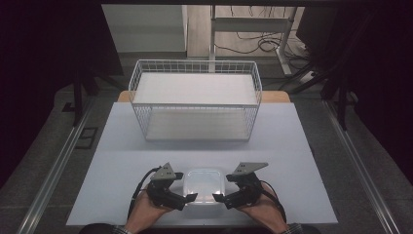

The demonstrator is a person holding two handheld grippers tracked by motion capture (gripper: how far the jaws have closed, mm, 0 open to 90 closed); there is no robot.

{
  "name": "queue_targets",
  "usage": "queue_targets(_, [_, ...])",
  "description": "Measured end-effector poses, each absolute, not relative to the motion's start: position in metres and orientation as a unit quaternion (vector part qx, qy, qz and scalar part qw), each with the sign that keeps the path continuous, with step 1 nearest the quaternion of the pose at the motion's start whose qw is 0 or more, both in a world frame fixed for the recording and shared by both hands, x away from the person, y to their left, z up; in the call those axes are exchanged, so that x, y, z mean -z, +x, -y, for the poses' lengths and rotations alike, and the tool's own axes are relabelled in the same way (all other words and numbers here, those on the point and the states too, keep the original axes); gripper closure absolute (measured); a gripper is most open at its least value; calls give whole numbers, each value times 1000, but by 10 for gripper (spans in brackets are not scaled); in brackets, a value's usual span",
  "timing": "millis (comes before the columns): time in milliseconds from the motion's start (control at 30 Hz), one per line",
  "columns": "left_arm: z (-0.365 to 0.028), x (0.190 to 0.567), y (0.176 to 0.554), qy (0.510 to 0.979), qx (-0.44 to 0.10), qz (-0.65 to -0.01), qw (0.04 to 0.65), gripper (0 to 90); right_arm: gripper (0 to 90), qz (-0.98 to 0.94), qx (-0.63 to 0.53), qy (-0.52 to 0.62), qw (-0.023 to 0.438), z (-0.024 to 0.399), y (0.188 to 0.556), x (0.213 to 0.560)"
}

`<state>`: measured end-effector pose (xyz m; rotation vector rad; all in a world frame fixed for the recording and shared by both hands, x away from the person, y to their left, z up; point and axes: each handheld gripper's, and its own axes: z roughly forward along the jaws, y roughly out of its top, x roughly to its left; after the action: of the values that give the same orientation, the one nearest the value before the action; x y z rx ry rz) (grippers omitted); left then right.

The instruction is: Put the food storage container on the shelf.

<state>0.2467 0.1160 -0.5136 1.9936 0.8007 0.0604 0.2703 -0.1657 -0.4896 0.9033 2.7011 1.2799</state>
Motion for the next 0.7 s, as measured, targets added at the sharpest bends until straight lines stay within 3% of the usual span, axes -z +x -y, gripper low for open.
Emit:
queue_targets(167, [-123,513,240,814,1,-331,477,172,183,-861,-406,305,-24,166,269,492])
queue_targets(267, [-131,512,235,803,9,-347,485,333,343,-854,-407,322,-26,172,266,487])
queue_targets(367, [-132,508,230,801,6,-357,480,413,475,-848,-411,334,-26,177,264,483])
queue_targets(467, [-137,502,226,796,-5,-364,483,570,609,-834,-426,348,-31,185,262,479])
queue_targets(700, [-147,501,228,765,1,-395,509,735,766,-808,-455,373,-32,188,259,477])
